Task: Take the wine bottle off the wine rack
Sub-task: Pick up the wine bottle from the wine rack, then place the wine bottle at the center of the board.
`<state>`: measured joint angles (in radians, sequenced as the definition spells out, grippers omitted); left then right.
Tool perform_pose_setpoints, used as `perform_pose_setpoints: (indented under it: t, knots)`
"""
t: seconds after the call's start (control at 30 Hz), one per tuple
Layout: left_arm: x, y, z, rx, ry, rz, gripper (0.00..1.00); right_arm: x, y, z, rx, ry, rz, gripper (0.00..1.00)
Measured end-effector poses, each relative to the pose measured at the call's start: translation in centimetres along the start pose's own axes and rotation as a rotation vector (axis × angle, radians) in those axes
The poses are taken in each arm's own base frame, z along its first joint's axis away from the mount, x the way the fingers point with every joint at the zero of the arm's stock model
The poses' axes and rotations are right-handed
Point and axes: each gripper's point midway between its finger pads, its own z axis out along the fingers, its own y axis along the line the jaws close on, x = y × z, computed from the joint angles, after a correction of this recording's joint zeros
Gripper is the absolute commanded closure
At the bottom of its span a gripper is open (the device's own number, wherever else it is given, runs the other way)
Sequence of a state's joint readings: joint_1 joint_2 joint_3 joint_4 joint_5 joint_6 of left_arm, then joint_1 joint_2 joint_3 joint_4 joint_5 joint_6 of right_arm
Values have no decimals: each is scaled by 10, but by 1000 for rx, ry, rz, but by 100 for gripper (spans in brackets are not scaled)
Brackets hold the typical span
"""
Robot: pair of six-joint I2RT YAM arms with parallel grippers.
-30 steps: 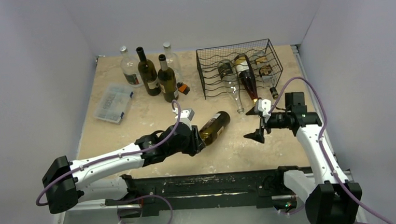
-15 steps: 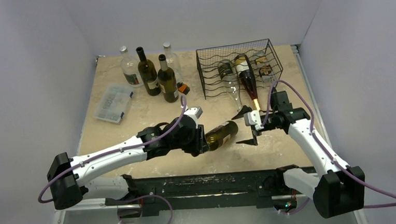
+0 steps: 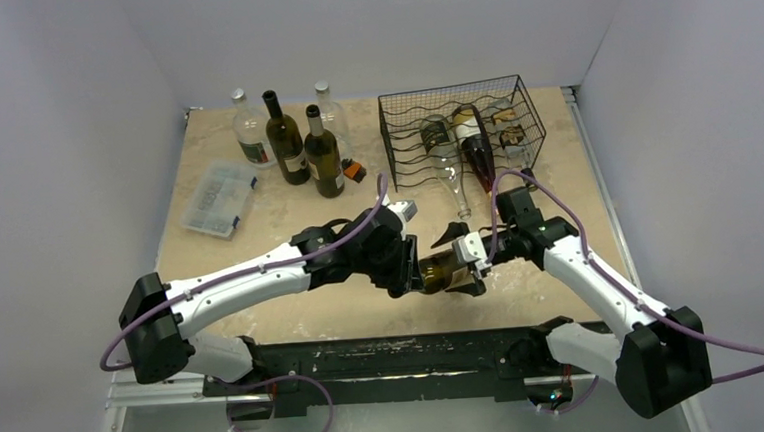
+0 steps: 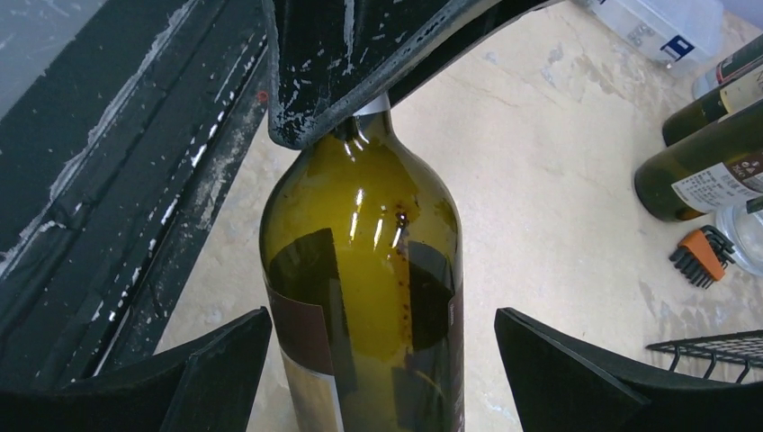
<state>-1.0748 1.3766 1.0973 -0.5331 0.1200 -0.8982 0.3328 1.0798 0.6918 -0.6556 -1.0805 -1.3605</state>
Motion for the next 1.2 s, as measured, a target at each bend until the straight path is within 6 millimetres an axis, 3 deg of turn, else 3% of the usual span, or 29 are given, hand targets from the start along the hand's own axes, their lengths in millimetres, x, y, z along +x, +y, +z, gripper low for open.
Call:
perform_pose_setpoints:
  t: [0.37, 0.83, 0.97, 1.2]
  knots:
    - [1, -6, 3, 18, 32, -6, 100, 15, 3, 8, -1, 57, -13, 6]
    - [-4, -7, 5, 30, 24, -12, 100, 15, 5, 14, -19, 72, -32, 18]
    - [-5, -8, 6, 37, 23, -23, 98, 17, 6, 17, -29, 69, -30, 24]
    - [-6, -5, 9, 56, 30, -47, 85, 19, 6, 17, -31, 78, -25, 44]
